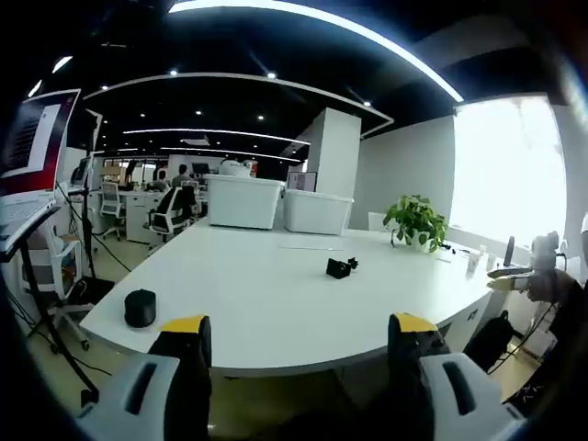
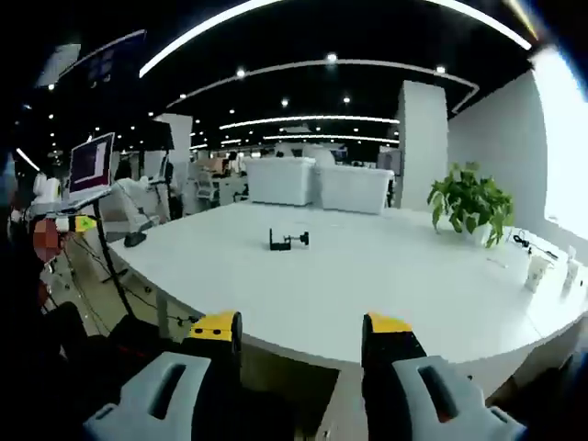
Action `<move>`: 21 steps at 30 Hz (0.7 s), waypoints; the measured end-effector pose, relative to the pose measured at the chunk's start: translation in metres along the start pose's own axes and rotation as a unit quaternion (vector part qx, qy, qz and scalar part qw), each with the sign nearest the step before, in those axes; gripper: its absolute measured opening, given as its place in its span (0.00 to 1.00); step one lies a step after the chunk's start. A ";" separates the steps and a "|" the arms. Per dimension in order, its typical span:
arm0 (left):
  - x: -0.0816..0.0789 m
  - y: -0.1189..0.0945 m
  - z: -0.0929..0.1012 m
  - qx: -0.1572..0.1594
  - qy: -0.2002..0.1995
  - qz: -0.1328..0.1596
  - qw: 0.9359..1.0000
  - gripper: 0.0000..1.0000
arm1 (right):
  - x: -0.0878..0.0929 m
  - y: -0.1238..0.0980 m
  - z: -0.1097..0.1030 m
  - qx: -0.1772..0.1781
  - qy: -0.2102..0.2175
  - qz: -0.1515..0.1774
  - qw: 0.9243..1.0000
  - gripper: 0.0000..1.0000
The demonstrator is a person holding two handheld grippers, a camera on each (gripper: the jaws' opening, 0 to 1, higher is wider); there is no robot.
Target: Clamp the fixed fixture on the desktop, loosen the retaining clip, secure it to the edge of the desk, and tighten the retaining clip.
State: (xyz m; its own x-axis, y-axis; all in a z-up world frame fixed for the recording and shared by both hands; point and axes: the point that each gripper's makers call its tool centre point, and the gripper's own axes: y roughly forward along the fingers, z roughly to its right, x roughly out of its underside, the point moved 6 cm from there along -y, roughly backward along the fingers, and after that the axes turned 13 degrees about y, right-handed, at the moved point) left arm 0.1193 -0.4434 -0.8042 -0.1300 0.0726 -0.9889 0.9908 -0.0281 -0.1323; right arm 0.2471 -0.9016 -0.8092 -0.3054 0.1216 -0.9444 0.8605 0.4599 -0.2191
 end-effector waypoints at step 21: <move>0.010 0.002 0.001 0.000 -0.010 -0.028 1.000 0.84 | 0.006 0.004 -0.006 -0.016 -0.080 0.009 0.997 0.55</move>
State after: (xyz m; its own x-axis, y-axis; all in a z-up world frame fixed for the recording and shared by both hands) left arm 0.1203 -0.4435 -0.8148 -0.1864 0.0544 -0.9810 0.9818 -0.0255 -0.1880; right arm 0.2463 -0.8936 -0.8140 -0.2189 -0.0102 -0.9757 0.8510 0.4872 -0.1960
